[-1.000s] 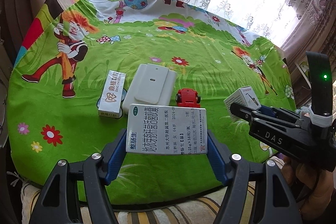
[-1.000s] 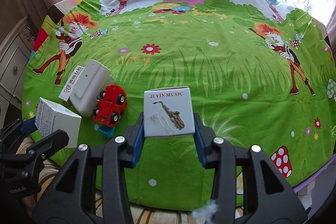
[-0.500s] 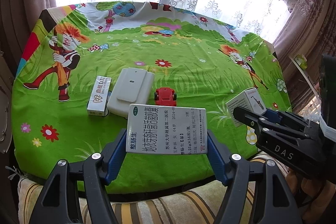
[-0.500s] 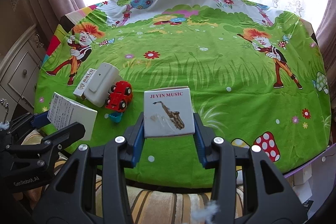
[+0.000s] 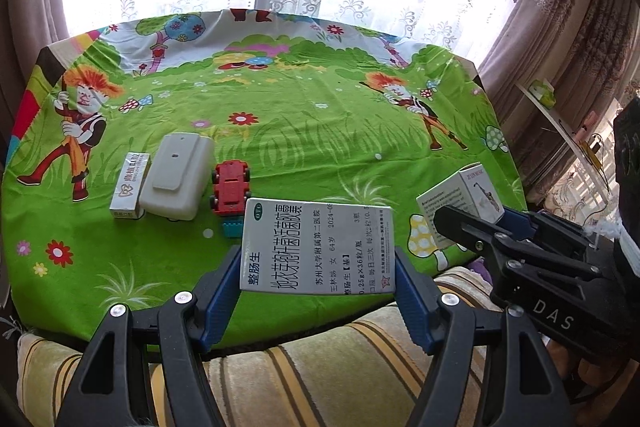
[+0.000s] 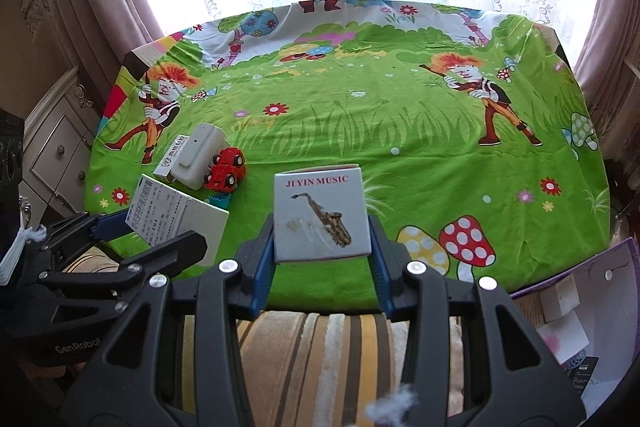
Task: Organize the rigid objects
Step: 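Carry both boxes over the purple-rimmed box and open both tools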
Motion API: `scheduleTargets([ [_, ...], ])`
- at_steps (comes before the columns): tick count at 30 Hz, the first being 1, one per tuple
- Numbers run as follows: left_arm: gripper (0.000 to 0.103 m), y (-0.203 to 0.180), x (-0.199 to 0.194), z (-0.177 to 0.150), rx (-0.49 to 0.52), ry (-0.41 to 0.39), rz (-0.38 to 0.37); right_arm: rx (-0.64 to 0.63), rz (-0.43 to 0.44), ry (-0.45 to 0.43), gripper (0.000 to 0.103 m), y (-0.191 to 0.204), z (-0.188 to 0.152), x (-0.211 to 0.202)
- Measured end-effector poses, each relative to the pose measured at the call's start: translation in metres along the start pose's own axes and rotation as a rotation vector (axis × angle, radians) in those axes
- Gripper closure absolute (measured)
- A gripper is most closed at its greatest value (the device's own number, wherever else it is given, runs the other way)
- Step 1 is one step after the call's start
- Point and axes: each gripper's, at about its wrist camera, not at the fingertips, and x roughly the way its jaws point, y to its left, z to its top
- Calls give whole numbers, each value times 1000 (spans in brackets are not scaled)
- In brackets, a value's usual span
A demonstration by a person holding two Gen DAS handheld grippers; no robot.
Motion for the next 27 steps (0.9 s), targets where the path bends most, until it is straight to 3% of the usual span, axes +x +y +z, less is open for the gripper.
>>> scheduleTargets([
  [10, 32, -52, 1, -5, 99, 17, -69, 77, -54, -28, 57, -56, -18, -41],
  [27, 32, -151, 12, -5, 295, 45, -177, 258, -251, -69, 57, -171, -43, -97],
])
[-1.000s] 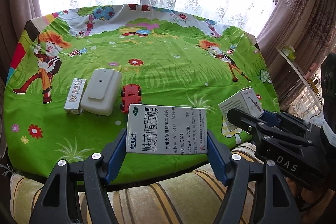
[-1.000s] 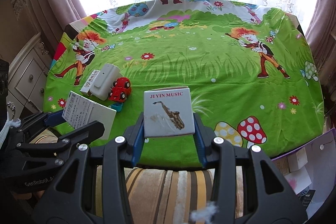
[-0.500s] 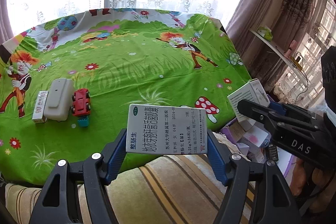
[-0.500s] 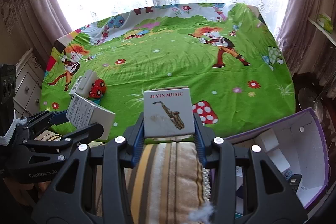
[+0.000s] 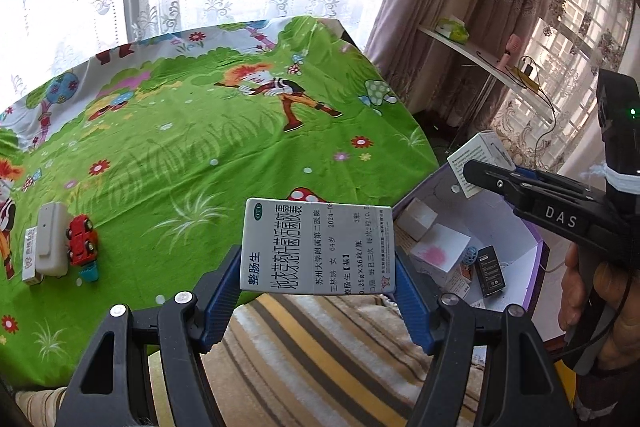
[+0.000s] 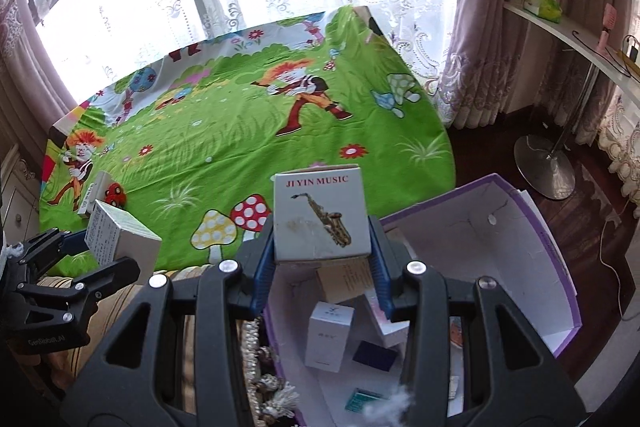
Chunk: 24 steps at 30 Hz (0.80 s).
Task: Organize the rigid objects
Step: 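Carry both boxes over the purple-rimmed box and open both tools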
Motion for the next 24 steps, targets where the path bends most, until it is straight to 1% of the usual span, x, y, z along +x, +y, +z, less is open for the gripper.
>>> scheduleTargets([
  [7, 32, -45, 16, 12, 78, 9, -71, 56, -75, -22, 57, -36, 3, -10],
  [12, 32, -70, 27, 24, 122, 3, -98, 83, -106, -37, 57, -53, 5, -15],
  [19, 31, -99, 41, 39, 151, -6, -158, 115, -151, -63, 57, -71, 8, -25],
  [21, 29, -105, 47, 43, 158, 2, -184, 136, -158, -65, 52, -78, 10, -26],
  [23, 27, -107, 52, 44, 161, 11, -185, 149, -170, -69, 30, -82, 10, -28],
  [24, 26, -106, 53, 44, 155, 12, -190, 151, -176, -75, 27, -83, 10, -29],
])
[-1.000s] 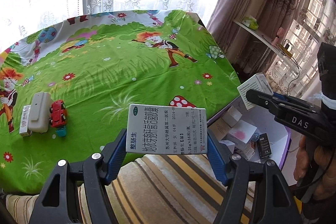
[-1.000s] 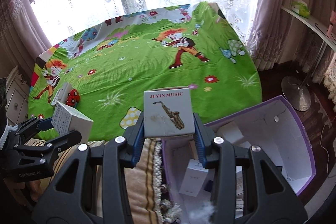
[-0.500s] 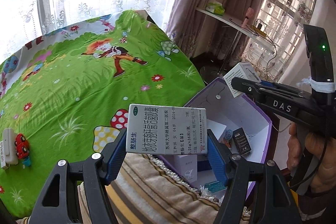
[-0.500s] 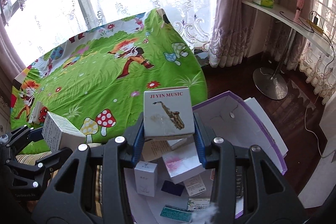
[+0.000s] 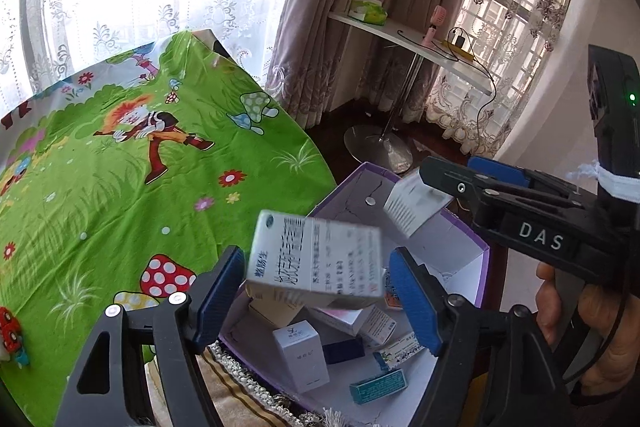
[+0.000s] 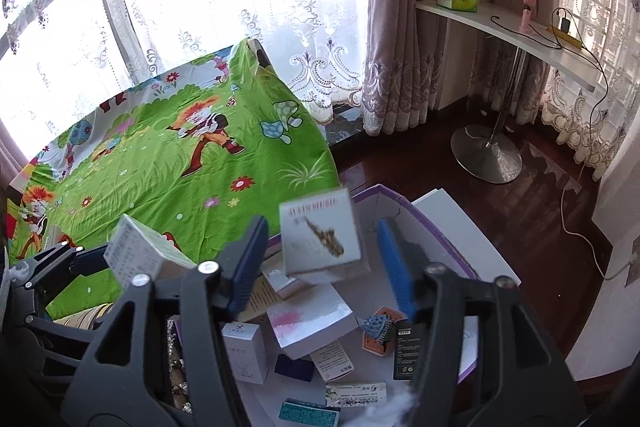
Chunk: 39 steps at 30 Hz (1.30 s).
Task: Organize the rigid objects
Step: 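Carry both boxes over the purple-rimmed box and open both tools, then withdraw both open tools from the purple-rimmed box back to the bedspread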
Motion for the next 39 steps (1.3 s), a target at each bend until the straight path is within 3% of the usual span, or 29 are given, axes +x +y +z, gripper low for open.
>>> scheduleTargets([
  [23, 23, 41, -29, -10, -94, -37, 22, -83, 47, 6, 24, 41, -2, -8],
  [32, 23, 77, -49, -14, -144, -67, 67, -132, 103, 8, 23, 77, -4, -11],
  [39, 23, 121, -72, -25, -209, -101, 124, -221, 138, 3, 23, 126, -4, -11],
])
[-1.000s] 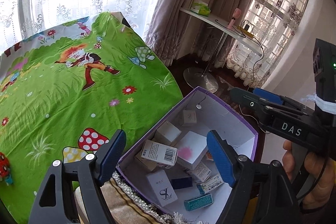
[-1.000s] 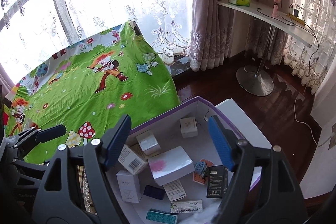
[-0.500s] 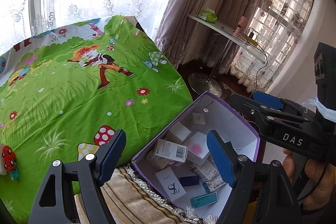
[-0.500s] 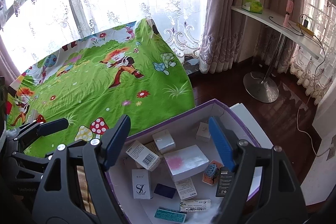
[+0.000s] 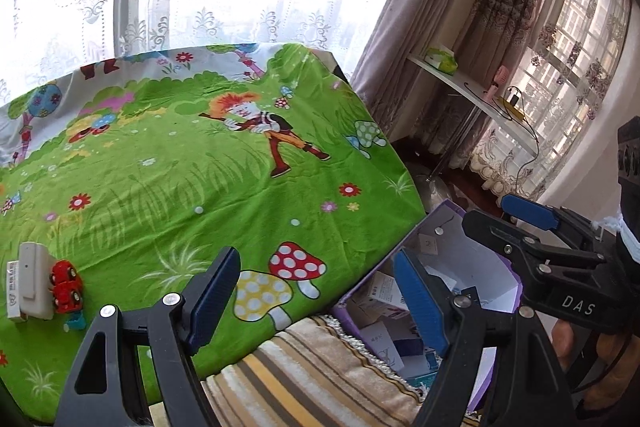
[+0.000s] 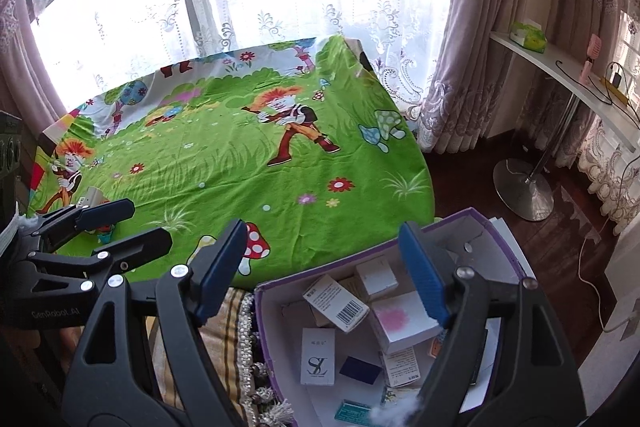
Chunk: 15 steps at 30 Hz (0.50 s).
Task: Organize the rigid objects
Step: 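Withdraw both open tools from the purple-rimmed box back to the bedspread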
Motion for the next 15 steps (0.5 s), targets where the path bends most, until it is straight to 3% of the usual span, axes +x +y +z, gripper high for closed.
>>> scheduleTargets([
  [15, 23, 123, -39, -11, -169, -32, 148, -117, 138, 42, 23, 94, 15, 27],
])
